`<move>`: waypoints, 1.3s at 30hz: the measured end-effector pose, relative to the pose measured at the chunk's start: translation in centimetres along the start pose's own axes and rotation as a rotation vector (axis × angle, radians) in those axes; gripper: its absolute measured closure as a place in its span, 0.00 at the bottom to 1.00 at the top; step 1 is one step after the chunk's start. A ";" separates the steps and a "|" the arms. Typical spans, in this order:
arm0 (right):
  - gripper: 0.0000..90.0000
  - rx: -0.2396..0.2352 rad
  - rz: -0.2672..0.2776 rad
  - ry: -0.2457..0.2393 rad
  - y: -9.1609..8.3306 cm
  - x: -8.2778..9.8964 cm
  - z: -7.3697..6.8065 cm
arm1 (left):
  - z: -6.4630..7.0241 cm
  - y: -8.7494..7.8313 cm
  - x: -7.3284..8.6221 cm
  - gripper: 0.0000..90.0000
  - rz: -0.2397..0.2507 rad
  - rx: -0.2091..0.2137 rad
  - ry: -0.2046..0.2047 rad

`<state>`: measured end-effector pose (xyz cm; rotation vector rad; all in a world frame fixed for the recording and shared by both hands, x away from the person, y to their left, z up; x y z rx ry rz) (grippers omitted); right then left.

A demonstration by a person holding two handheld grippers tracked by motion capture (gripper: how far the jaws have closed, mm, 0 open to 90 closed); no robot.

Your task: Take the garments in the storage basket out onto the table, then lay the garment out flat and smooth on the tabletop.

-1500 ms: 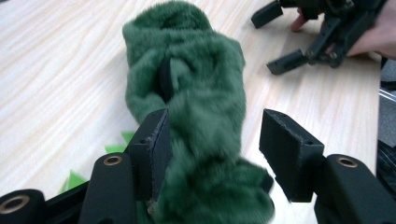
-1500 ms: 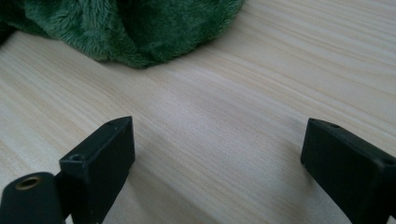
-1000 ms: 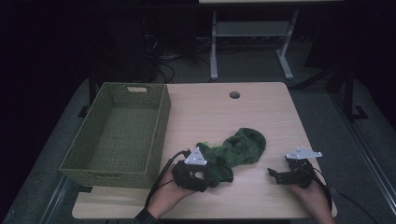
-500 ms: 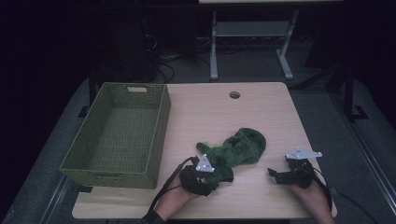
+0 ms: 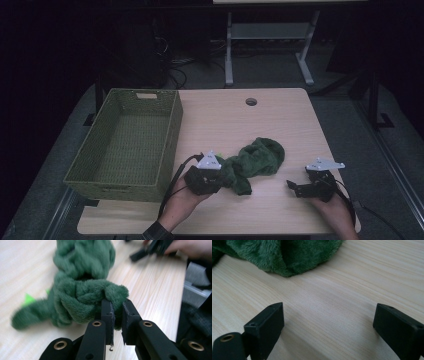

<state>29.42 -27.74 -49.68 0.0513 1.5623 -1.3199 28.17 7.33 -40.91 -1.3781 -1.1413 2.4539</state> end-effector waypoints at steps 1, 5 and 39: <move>0.11 0.000 0.000 0.001 0.0 0.0 0.0 | 0.2 -0.7 -0.7 0.91 0.024 0.015 -0.006; 0.11 0.000 0.000 0.000 0.0 0.0 0.0 | 0.6 -1.7 -1.8 0.91 0.065 0.033 -0.003; 0.11 0.000 0.000 0.001 0.0 0.0 0.0 | -5.5 -1.9 -2.8 0.55 0.136 -0.189 -0.169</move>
Point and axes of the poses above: each handheld gripper's, and its own axes: y roughly forward along the jaws, x roughly out of its underside, z roughly to its right, the point moved 2 cm from there along y, roughly forward along the jaws, and after that the axes turned 14 degrees about -y, right-handed, at the moved point
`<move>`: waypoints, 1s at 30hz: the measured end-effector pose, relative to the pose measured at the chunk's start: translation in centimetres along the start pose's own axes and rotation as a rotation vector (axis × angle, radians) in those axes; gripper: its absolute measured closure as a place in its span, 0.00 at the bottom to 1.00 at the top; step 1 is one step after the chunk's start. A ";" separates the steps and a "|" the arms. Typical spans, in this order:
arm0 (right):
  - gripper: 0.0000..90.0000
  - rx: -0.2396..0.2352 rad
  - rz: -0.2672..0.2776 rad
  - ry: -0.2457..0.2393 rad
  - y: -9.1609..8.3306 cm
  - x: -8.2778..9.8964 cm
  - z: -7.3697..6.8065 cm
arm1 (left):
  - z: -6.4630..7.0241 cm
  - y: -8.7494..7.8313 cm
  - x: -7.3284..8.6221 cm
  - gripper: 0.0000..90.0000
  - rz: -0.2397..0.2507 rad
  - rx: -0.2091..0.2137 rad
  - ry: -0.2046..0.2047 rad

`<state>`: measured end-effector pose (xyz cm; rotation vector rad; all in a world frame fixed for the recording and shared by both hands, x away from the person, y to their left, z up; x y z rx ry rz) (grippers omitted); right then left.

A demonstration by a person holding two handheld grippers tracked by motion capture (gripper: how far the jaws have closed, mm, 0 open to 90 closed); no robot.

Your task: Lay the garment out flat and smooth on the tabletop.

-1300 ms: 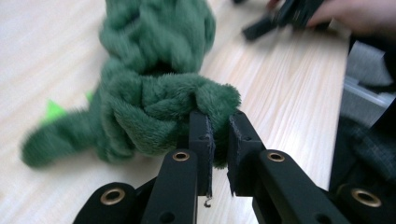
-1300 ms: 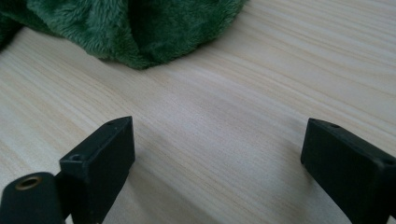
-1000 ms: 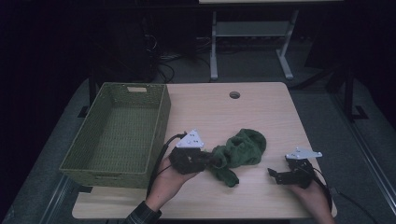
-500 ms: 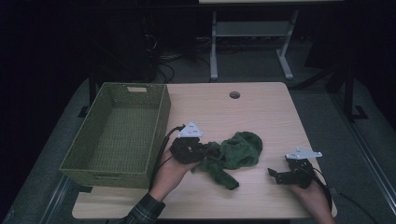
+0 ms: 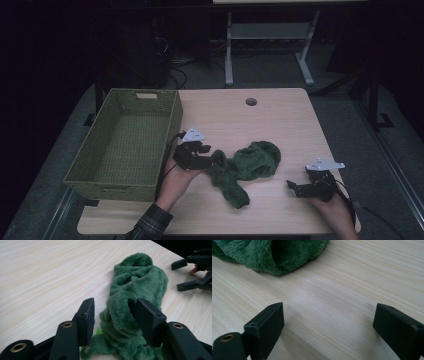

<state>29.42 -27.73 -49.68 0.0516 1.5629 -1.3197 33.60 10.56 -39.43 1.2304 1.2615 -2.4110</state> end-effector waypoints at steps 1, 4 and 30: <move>0.11 0.000 0.000 0.000 0.0 0.0 0.0 | -0.2 -0.8 -0.2 0.55 0.017 -0.022 0.000; 0.11 0.000 0.000 0.000 0.0 0.0 0.0 | -0.3 -1.5 -0.2 0.55 0.030 -0.023 -0.005; 0.52 -0.048 0.047 0.007 0.7 -5.7 1.4 | 2.4 -2.1 5.9 0.51 -0.103 0.086 0.076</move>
Point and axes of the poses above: each handheld gripper's, and its own axes: y roughly forward along the jaws, x roughly out of its underside, z roughly to its right, the point moved 2 cm from there along y, roughly forward along the jaws, and after that the axes turned 14 degrees about -y, right-handed, at the moved point
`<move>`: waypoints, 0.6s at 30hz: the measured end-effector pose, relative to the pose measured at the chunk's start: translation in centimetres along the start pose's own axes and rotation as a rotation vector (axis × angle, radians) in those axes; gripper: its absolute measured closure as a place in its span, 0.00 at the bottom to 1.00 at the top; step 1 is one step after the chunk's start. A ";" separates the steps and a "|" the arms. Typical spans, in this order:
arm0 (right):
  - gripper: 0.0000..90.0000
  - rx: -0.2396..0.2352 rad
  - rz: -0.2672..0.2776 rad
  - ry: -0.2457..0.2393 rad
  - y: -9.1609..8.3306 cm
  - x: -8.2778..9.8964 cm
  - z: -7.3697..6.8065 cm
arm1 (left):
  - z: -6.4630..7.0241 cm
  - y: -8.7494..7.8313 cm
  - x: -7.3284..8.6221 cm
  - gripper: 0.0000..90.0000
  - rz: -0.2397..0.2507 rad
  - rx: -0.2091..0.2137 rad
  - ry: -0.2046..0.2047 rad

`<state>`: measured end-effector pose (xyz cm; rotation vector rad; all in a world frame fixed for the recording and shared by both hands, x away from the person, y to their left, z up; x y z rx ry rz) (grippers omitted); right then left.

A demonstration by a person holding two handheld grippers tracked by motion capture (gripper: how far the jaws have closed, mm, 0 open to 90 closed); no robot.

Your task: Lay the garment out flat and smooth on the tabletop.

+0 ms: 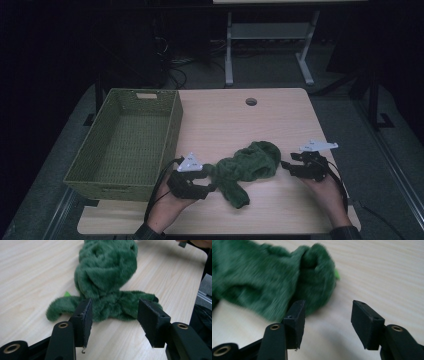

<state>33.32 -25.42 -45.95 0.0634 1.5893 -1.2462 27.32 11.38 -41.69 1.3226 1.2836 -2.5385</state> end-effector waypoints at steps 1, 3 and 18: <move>0.52 -0.008 0.001 0.007 0.4 -0.3 0.2 | -0.1 0.2 0.3 0.50 -0.008 0.001 0.003; 0.55 -0.023 0.004 0.016 1.2 -0.7 0.8 | -0.1 0.4 0.5 0.50 -0.016 0.002 0.008; 0.96 -0.076 -0.018 -0.006 4.0 -4.3 2.8 | -0.4 0.8 0.7 0.50 -0.021 0.005 0.002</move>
Point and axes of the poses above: each handheld gripper's, and its own axes: y roughly forward along the jaws, x roughly out of its underside, z roughly to its right, the point moved 2 cm from there along y, roughly forward along the jaws, and after that the axes turned 14 degrees about -y, right-handed, at the moved point
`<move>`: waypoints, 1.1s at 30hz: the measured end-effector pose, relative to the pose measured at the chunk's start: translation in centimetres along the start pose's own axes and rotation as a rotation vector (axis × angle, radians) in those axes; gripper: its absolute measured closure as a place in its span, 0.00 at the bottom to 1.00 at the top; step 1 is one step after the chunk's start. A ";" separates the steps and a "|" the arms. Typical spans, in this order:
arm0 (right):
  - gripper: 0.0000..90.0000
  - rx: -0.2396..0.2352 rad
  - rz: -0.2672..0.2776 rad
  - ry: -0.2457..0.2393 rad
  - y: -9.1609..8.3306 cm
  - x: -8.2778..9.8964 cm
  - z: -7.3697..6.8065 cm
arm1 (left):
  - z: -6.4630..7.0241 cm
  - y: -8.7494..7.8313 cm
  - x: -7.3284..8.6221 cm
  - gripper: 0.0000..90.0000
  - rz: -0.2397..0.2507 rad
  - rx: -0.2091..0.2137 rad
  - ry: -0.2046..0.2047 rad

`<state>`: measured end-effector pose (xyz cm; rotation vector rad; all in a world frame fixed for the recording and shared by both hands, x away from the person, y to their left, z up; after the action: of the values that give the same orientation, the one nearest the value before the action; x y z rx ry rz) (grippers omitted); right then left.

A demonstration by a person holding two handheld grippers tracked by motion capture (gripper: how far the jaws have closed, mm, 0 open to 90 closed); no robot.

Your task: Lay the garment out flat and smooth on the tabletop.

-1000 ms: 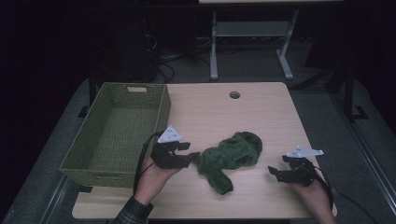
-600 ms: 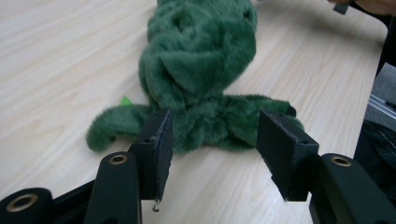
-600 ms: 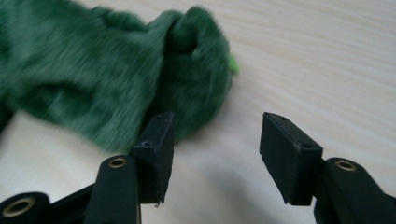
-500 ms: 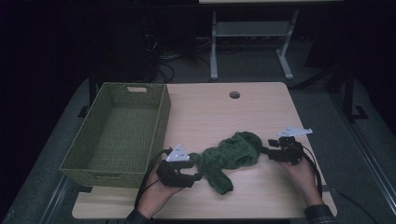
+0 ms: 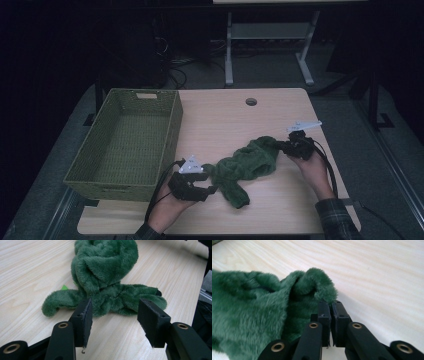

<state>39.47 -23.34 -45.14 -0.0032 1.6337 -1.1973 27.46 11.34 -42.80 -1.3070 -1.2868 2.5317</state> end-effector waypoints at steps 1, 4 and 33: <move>0.96 0.010 -0.005 -0.027 0.3 -1.1 0.6 | 0.0 0.0 0.0 0.50 0.002 0.002 0.000; 0.96 0.017 -0.010 -0.044 1.0 -3.1 1.5 | 0.0 0.1 0.0 0.50 -0.004 0.006 0.004; 0.64 -0.051 0.057 -0.023 0.5 -5.2 1.1 | 0.2 1.1 0.3 0.50 -0.028 0.016 0.008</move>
<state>42.89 -21.05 -41.65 -0.0027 1.6332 -1.1087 27.48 10.62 -43.67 -1.2855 -1.2721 2.5094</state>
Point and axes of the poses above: each handheld gripper's, and its own axes: y roughly forward along the jaws, x roughly out of its underside, z roughly to its right, the point moved 2 cm from there along y, roughly forward along the jaws, and after that the axes turned 14 degrees about -y, right-handed, at the moved point
